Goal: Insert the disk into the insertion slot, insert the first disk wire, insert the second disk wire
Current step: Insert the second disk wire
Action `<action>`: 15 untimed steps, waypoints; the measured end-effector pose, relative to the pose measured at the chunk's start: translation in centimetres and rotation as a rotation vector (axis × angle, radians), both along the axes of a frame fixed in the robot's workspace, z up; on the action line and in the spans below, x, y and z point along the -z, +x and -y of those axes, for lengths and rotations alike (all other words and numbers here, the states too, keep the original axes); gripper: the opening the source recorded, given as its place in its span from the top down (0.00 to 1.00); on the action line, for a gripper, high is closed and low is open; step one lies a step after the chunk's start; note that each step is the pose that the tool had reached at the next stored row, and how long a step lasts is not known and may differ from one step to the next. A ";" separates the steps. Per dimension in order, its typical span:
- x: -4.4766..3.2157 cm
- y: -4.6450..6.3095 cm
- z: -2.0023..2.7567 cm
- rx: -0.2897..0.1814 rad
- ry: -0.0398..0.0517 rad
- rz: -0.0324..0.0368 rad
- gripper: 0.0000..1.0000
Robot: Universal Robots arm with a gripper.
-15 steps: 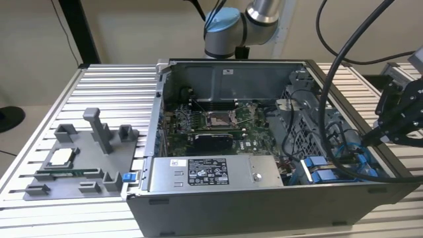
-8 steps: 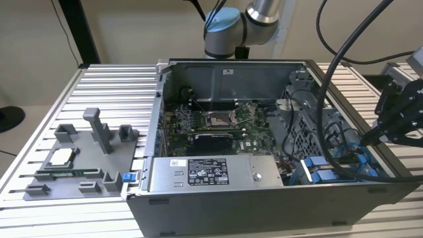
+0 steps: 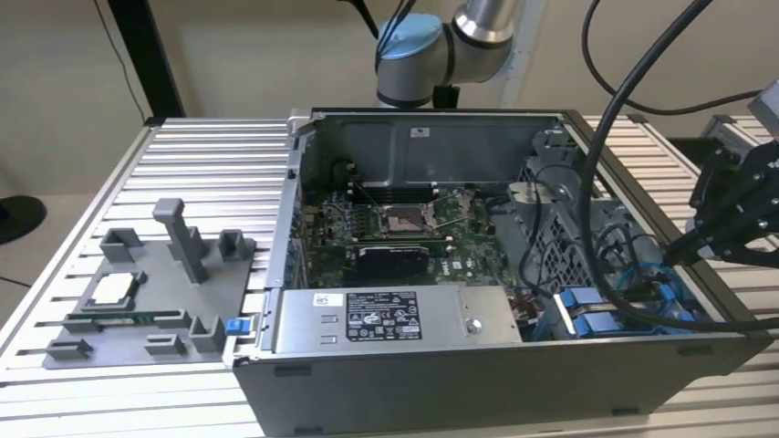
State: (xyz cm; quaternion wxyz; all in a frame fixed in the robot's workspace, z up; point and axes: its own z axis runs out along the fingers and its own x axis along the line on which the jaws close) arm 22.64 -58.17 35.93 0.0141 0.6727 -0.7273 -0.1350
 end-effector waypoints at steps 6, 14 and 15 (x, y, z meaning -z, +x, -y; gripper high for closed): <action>-1.34 -1.0 -0.09 0.000 0.0002 -0.0001 1.00; -2.07 -2.9 -0.96 0.000 0.0000 0.0000 1.00; -2.17 -2.9 -1.02 0.000 -0.0003 -0.0005 1.00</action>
